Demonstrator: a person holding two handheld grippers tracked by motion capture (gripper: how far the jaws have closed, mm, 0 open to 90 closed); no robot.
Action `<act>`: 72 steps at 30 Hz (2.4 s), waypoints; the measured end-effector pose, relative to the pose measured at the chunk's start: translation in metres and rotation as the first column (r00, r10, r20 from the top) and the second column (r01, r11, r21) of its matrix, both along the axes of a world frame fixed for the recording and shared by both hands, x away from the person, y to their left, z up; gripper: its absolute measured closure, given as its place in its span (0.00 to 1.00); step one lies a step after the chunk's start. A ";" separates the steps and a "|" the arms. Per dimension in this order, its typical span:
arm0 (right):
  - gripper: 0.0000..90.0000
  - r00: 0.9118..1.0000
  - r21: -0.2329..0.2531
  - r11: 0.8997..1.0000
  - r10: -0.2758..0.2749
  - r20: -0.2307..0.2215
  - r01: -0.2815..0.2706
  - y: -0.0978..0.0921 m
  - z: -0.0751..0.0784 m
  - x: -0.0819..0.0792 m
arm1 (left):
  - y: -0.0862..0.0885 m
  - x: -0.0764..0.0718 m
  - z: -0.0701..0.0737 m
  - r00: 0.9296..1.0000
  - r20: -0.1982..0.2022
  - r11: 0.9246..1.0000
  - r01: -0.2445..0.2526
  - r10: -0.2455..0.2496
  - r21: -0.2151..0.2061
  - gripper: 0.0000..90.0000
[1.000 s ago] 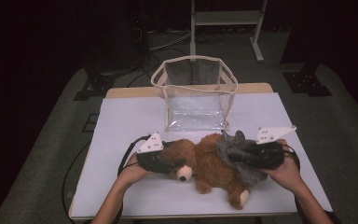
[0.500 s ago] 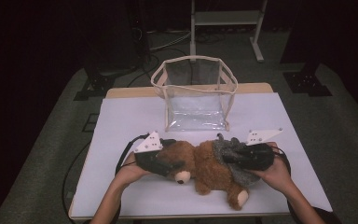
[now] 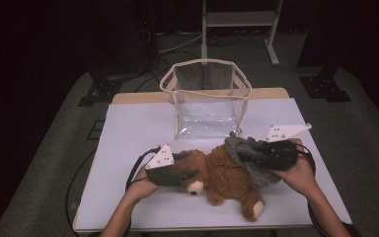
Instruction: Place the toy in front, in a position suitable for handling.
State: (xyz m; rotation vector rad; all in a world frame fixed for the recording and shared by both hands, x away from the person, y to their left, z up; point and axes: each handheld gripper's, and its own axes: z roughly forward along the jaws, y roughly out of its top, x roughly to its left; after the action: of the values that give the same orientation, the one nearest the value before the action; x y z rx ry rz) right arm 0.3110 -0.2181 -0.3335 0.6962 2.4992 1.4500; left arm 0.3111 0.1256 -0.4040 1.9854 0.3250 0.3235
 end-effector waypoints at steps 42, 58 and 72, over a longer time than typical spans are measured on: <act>0.83 0.960 -0.275 0.927 0.211 -0.187 -0.257 0.097 -0.007 0.035 | 0.002 -0.007 0.003 0.999 0.015 0.998 0.047 -0.048 0.039 0.43; 0.84 0.966 -0.215 0.947 0.208 -0.151 -0.238 0.081 0.002 0.029 | 0.012 -0.003 -0.001 0.998 -0.024 0.998 0.059 -0.059 -0.009 0.46; 0.82 0.960 -0.230 0.935 0.243 -0.137 -0.270 0.107 -0.008 0.033 | 0.014 -0.003 -0.003 0.998 -0.017 0.998 0.057 -0.057 0.000 0.38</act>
State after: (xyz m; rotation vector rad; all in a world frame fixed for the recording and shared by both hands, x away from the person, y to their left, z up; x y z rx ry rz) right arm 0.3445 -0.1114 -0.3415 0.4233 2.8773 1.1660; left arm 0.3082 0.1393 -0.4066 1.9951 0.2784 0.2711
